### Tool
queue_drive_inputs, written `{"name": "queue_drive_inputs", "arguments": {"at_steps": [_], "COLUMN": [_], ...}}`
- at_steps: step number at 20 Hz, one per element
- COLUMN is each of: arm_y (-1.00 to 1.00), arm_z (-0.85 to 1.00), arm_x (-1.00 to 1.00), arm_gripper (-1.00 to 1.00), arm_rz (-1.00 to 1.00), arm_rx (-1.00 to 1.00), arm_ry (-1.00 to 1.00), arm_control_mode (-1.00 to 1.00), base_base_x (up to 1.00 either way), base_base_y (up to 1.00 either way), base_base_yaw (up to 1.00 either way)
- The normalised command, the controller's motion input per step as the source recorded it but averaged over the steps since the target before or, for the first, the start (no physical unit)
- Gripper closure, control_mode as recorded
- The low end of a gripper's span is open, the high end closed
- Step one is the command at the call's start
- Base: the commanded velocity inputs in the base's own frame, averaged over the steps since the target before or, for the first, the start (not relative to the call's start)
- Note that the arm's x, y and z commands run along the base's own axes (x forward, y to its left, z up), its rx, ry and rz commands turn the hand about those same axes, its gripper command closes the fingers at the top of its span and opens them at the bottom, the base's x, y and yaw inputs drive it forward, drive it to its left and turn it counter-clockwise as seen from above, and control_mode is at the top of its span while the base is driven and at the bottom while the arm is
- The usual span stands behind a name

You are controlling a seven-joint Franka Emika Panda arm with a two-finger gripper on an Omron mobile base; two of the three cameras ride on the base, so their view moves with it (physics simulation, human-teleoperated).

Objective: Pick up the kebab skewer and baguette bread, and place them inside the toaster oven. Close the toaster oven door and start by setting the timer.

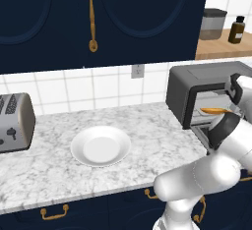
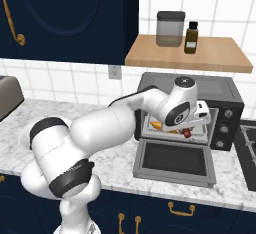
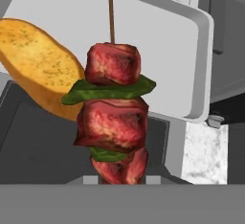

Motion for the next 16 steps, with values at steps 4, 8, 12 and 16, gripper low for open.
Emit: {"name": "queue_drive_inputs", "arguments": {"at_steps": [4,8,12,16], "arm_y": [-0.04,0.04,0.02,0.06], "arm_z": [0.0,0.0,0.0,0.0], "arm_x": [0.02,0.09,0.06,0.09], "arm_gripper": [1.0,1.0,1.0,1.0], "arm_rz": [0.0,0.0,0.0,0.0], "arm_rx": [0.0,0.0,0.0,0.0], "arm_ry": [0.0,0.0,0.0,0.0], "arm_control_mode": [-1.0,-1.0,-1.0,-1.0], "base_base_x": [0.0,0.0,0.0,0.0], "base_base_y": [0.0,0.0,0.0,0.0], "base_base_yaw": [0.0,0.0,0.0,0.0]}}
